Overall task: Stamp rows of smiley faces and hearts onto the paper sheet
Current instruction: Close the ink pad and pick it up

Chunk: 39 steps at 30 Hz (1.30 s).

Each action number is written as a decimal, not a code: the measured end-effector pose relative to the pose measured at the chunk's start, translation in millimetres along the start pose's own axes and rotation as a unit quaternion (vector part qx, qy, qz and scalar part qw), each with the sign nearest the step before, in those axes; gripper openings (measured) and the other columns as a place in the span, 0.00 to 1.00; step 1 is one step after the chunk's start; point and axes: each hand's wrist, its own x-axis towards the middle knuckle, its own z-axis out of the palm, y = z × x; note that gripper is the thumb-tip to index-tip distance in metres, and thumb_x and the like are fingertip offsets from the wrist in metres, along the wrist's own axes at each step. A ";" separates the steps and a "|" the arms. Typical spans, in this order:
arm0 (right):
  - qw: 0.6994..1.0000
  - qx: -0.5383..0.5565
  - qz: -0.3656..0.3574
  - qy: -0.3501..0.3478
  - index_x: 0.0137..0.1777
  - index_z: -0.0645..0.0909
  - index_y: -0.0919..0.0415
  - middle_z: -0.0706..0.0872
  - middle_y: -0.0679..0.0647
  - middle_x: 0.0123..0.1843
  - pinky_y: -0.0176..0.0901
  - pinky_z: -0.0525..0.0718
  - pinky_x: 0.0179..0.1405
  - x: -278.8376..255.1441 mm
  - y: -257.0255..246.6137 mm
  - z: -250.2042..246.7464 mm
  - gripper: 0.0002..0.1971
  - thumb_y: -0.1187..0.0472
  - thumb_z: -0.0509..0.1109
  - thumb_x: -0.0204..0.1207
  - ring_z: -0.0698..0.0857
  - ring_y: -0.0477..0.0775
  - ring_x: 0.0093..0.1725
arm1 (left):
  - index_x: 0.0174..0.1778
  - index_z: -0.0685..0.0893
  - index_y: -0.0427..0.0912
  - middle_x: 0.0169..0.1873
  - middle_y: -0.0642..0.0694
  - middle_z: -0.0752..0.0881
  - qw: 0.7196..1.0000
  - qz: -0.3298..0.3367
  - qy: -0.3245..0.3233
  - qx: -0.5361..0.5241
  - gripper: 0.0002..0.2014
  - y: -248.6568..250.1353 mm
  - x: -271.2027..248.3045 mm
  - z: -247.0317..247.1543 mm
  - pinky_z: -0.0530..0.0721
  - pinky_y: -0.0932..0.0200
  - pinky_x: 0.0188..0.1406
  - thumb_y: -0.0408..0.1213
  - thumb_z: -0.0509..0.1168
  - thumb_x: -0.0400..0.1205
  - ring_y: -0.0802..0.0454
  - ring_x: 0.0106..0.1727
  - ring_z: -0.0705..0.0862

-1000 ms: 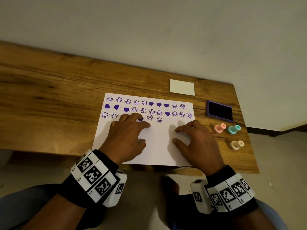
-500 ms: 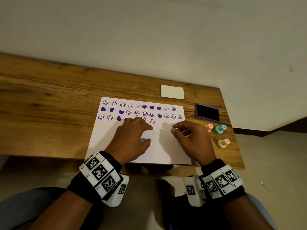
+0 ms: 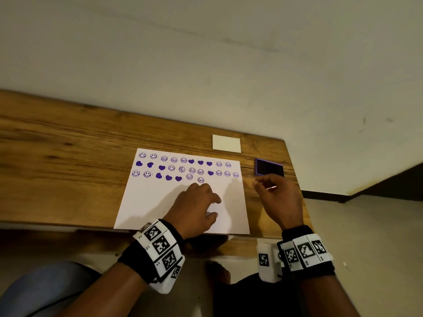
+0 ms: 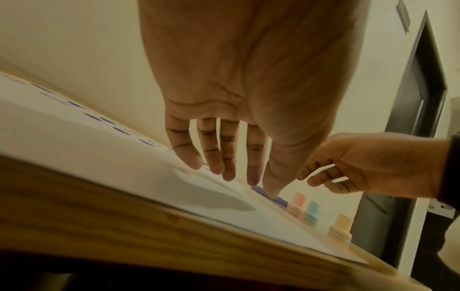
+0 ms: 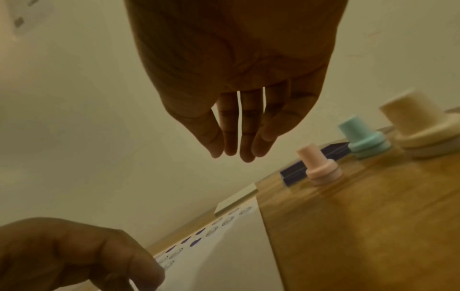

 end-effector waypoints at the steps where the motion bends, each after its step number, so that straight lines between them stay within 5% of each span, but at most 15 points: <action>1: 1.000 -0.001 -0.004 -0.002 0.51 0.89 0.49 0.87 0.41 0.42 0.31 0.74 0.37 1.9 -3.9 0.3 0.07 0.50 0.75 0.77 0.83 0.37 0.42 | 0.70 0.79 0.54 0.63 0.53 0.77 1.000 -0.003 -0.002 0.009 0.20 0.0 0.9 0.0 0.76 0.49 0.63 0.49 0.64 0.81 0.50 0.66 0.72; 6: 0.998 -0.037 -0.029 -0.050 0.56 0.88 0.49 0.90 0.45 0.51 0.40 0.80 0.49 38.9 -39.2 16.4 0.13 0.46 0.74 0.74 0.87 0.47 0.52 | 0.70 0.78 0.56 0.63 0.54 0.76 1.000 -0.011 0.011 0.020 0.20 -2.3 3.9 -0.9 0.76 0.47 0.64 0.49 0.65 0.80 0.50 0.67 0.72; 11: 0.990 -0.091 -0.023 -0.104 0.71 0.79 0.50 0.83 0.56 0.69 0.52 0.80 0.67 106.1 -80.4 53.6 0.33 0.33 0.72 0.69 0.82 0.61 0.68 | 0.71 0.76 0.56 0.66 0.53 0.74 0.998 -0.042 -0.002 0.040 0.22 -10.3 4.8 -4.6 0.75 0.47 0.64 0.50 0.65 0.79 0.48 0.69 0.70; 14: 0.979 -0.152 0.017 -0.134 0.78 0.70 0.50 0.75 0.61 0.75 0.60 0.77 0.71 131.9 -98.8 74.6 0.44 0.25 0.68 0.67 0.75 0.68 0.74 | 0.72 0.74 0.56 0.68 0.52 0.72 0.998 -0.045 -0.014 0.050 0.24 -14.2 5.4 -5.0 0.72 0.45 0.67 0.51 0.65 0.79 0.47 0.71 0.69; 17: 0.963 -0.213 0.027 -0.162 0.76 0.71 0.50 0.79 0.61 0.71 0.60 0.80 0.66 143.6 -97.3 93.3 0.49 0.20 0.64 0.59 0.79 0.69 0.69 | 0.72 0.74 0.55 0.68 0.49 0.71 0.997 -0.040 -0.011 0.068 0.24 -14.5 5.0 -0.2 0.70 0.43 0.66 0.50 0.65 0.79 0.45 0.71 0.68; 24: 0.953 -0.242 0.060 -0.174 0.70 0.76 0.53 0.82 0.61 0.66 0.54 0.84 0.55 153.0 -90.0 86.3 0.44 0.28 0.72 0.56 0.83 0.66 0.61 | 0.72 0.75 0.53 0.69 0.49 0.71 0.998 -0.025 -0.013 0.061 0.26 -13.7 6.6 -1.1 0.69 0.44 0.66 0.50 0.66 0.77 0.45 0.71 0.68; 28: 0.961 -0.213 0.054 -0.170 0.66 0.79 0.54 0.84 0.59 0.62 0.48 0.79 0.48 152.6 -85.1 51.9 0.37 0.32 0.73 0.61 0.83 0.64 0.56 | 0.73 0.74 0.53 0.72 0.50 0.70 0.998 -0.015 -0.007 0.065 0.25 -12.6 4.7 0.5 0.68 0.44 0.69 0.50 0.65 0.79 0.46 0.73 0.67; 34: 0.950 -0.266 0.087 -0.135 0.70 0.77 0.50 0.84 0.59 0.67 0.53 0.80 0.58 140.9 -29.8 -13.5 0.42 0.28 0.71 0.59 0.82 0.66 0.64 | 0.75 0.73 0.56 0.75 0.51 0.68 0.998 -0.019 0.003 0.058 0.25 -10.3 6.3 3.1 0.66 0.46 0.71 0.50 0.64 0.79 0.48 0.75 0.65; 39: 0.933 -0.288 0.137 -0.168 0.74 0.75 0.54 0.82 0.59 0.72 0.52 0.78 0.59 131.3 12.8 -22.7 0.41 0.29 0.71 0.66 0.81 0.64 0.68 | 0.75 0.73 0.56 0.75 0.53 0.67 0.998 -0.031 -0.004 0.062 0.25 -10.4 7.0 5.5 0.66 0.46 0.71 0.51 0.64 0.79 0.48 0.75 0.65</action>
